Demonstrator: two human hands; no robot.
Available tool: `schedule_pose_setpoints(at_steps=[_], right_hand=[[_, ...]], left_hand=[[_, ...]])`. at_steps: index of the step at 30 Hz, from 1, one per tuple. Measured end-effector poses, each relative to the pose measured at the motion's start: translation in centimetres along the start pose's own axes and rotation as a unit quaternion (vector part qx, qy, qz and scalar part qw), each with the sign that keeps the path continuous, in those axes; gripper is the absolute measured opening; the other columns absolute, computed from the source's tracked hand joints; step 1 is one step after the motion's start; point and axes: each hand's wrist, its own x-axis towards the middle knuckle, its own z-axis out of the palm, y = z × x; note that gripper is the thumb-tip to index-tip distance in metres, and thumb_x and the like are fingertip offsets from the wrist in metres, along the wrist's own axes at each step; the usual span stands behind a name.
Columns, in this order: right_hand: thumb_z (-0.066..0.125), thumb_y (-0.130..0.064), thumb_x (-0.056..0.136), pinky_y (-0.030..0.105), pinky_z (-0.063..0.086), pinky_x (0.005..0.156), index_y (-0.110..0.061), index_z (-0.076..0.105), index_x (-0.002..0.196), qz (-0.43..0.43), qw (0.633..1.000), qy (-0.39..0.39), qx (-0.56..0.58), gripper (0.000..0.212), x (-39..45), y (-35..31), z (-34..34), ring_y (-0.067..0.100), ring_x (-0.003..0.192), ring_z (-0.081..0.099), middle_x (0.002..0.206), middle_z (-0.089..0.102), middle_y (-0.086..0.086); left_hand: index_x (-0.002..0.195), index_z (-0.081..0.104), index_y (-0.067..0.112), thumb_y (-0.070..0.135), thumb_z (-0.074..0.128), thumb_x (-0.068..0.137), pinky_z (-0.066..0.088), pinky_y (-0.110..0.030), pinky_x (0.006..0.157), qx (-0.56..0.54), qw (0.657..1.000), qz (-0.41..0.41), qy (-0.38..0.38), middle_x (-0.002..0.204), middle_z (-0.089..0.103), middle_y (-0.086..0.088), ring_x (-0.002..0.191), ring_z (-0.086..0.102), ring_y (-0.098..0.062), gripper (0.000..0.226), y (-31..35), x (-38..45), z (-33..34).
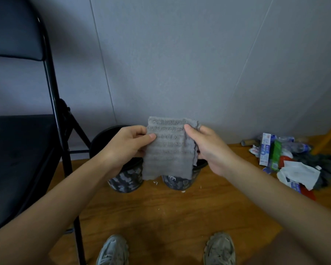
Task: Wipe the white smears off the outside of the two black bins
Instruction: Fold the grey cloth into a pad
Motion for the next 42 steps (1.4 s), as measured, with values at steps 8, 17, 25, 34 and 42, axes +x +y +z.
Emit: schedule_pose_setpoints(at_steps=[8,17,25,34,42], right_hand=[[0.066,-0.028,0.092,0.029,0.056,0.082,-0.025,0.045,0.136,-0.036,0.995,0.086,-0.016,0.049,0.7,0.6,0.0,0.012,0.101,0.065,0.117,0.062,0.001],[0.079,-0.006,0.077,0.029,0.05,0.096,-0.025,0.05,0.138,-0.123,0.969,-0.01,-0.212,0.07,0.4,0.5,-0.8,0.01,0.115,0.058,0.128,0.058,-0.005],[0.065,-0.03,0.091,0.025,0.033,0.065,-0.024,0.067,0.104,-0.213,0.867,0.025,-0.449,0.015,1.0,1.6,-0.5,0.01,0.085,0.049,0.088,0.052,-0.006],[0.064,-0.03,0.092,0.025,0.038,0.096,-0.012,0.067,0.107,-0.173,0.888,-0.089,-0.417,0.023,0.5,1.2,-0.6,0.006,0.118,0.048,0.13,0.051,-0.006],[0.075,-0.026,0.084,0.016,0.039,0.052,-0.025,0.058,0.068,-0.113,0.944,-0.173,-0.258,0.023,-0.8,2.1,1.1,-0.002,0.056,0.055,0.058,0.058,-0.016]], left_hand=[[0.113,0.057,0.017,0.026,0.051,0.098,0.058,-0.035,0.07,0.045,0.994,0.02,0.092,0.1,0.066,-0.005,0.084,0.065,-0.015,0.019,0.3,-0.3,1.6],[0.143,0.041,0.021,0.0,0.068,0.083,0.051,-0.018,0.087,0.148,0.985,0.082,-0.025,0.127,0.055,0.003,0.108,0.059,-0.006,0.069,-0.1,0.1,0.3],[0.119,0.06,0.027,0.033,0.065,0.085,0.05,-0.038,0.085,0.425,0.877,0.213,0.076,0.108,0.063,0.005,0.099,0.058,-0.013,0.035,-1.5,0.4,-0.3],[0.087,0.065,0.019,0.031,0.065,0.086,0.053,-0.031,0.069,0.316,0.932,0.175,-0.021,0.087,0.062,0.003,0.08,0.06,-0.009,0.013,-1.5,0.1,-1.6],[0.087,0.067,0.013,0.031,0.065,0.081,0.051,-0.019,0.061,0.18,0.975,0.115,-0.063,0.08,0.067,-0.003,0.073,0.065,-0.009,0.019,-2.5,-2.2,-2.3]])
